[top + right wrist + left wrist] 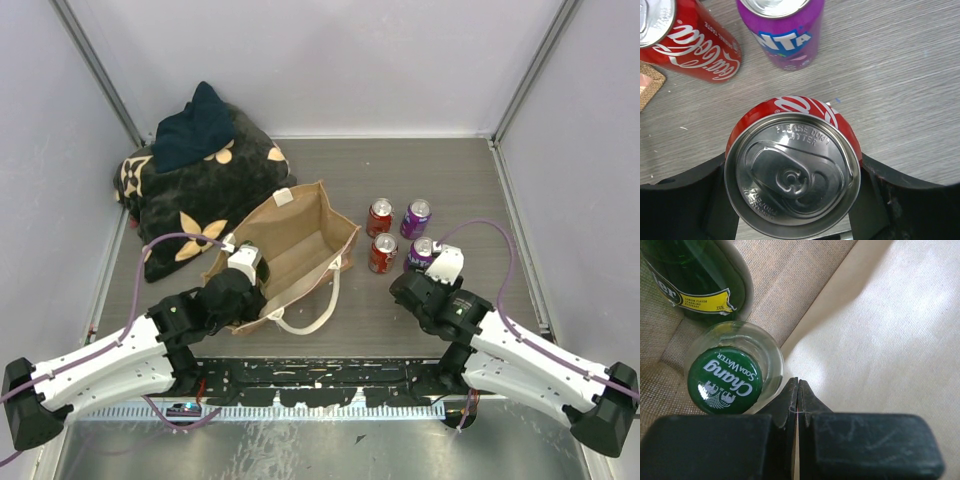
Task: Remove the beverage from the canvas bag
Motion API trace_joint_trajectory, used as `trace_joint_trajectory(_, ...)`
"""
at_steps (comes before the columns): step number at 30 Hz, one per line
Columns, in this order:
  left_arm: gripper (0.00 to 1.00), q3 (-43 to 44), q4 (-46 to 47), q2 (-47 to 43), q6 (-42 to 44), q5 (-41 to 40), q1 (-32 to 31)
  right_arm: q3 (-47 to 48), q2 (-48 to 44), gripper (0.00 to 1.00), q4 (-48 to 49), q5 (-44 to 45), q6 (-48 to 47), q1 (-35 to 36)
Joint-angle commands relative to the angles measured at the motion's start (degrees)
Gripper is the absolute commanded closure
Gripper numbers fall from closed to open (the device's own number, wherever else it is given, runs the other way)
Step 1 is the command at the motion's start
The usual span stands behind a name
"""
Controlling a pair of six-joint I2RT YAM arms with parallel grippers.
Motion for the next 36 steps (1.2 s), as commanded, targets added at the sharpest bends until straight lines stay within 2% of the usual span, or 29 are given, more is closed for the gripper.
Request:
trace_joint_trajectory(1,0.92,0.7,0.0,0.6,1.0,-0.5,0.1,0.4,2.7,0.99,11.3,3.0,2.1,-0.3)
trace_joint_trajectory(8,0.92,0.3,-0.2,0.0,0.3,-1.1,0.2,-0.7,10.0,0.99,12.4,0.7,3.8,-2.1)
trace_joint_trajectory(16,0.91,0.4,-0.8,-0.6,0.6,-2.2,0.1,-3.8,10.7,0.99,13.1,-3.3,7.5,-2.6)
trace_joint_trajectory(17,0.90,0.5,-0.8,-0.6,0.6,-2.3,0.1,-4.0,10.8,0.96,13.1,-3.8,7.9,-2.6)
trace_joint_trajectory(18,0.90,0.5,-0.8,-0.5,0.6,-2.3,0.1,-4.3,11.0,0.85,13.1,-4.1,8.1,-2.6)
trace_joint_trajectory(21,0.88,0.6,-0.7,-0.3,0.7,-2.3,0.1,-3.8,12.1,0.21,12.3,-4.2,8.3,-2.6)
trace_joint_trajectory(22,0.87,0.5,-0.7,-0.3,0.8,-2.2,0.2,-3.2,12.6,0.04,11.7,-3.9,8.5,-2.6)
trace_joint_trajectory(23,0.87,0.6,-0.7,-0.4,0.9,-2.3,0.2,-2.4,13.2,0.01,10.7,-3.5,8.5,-2.6)
trace_joint_trajectory(29,0.87,2.3,-2.2,-2.0,1.3,-3.3,0.2,7.0,14.5,0.00,4.8,1.0,4.1,-2.3)
trace_joint_trajectory(34,0.86,6.8,-5.6,-3.7,2.1,-5.1,0.2,22.9,15.7,0.00,-1.0,6.5,-4.5,-0.6)
trace_joint_trajectory(36,0.83,8.6,-6.8,-4.3,2.5,-6.2,0.1,29.4,16.6,0.00,-1.6,7.7,-8.8,0.0)
